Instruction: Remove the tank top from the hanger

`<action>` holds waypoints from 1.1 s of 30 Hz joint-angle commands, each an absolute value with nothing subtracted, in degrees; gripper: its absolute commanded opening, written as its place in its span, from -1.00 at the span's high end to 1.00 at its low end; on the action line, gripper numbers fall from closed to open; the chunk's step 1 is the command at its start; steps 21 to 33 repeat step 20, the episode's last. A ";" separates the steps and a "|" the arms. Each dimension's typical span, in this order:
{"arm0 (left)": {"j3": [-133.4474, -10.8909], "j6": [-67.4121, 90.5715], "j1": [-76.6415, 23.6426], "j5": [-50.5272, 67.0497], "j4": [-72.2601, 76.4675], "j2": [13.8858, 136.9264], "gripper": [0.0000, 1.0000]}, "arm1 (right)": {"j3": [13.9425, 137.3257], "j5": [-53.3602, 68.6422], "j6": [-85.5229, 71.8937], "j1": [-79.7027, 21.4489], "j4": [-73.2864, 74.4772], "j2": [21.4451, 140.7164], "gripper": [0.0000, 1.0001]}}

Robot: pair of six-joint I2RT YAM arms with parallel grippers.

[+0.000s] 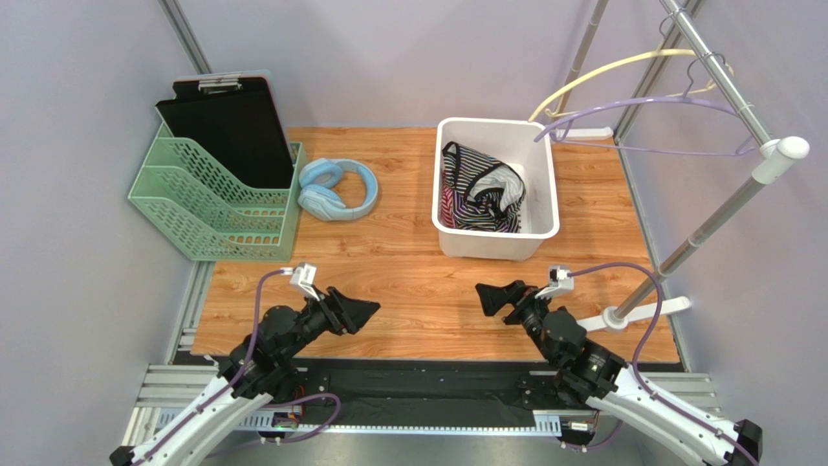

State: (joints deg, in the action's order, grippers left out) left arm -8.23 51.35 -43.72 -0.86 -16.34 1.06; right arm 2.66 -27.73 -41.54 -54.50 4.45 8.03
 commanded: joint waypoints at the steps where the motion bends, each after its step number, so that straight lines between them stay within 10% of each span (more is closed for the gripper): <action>1: -0.63 53.52 -43.51 0.69 -3.63 -2.19 -0.75 | -4.39 -37.35 -52.45 -54.67 7.97 11.78 -1.00; 33: 1.49 47.20 -43.59 0.18 -9.33 12.90 -0.98 | -4.48 -32.79 -50.19 -54.76 6.86 12.48 -1.00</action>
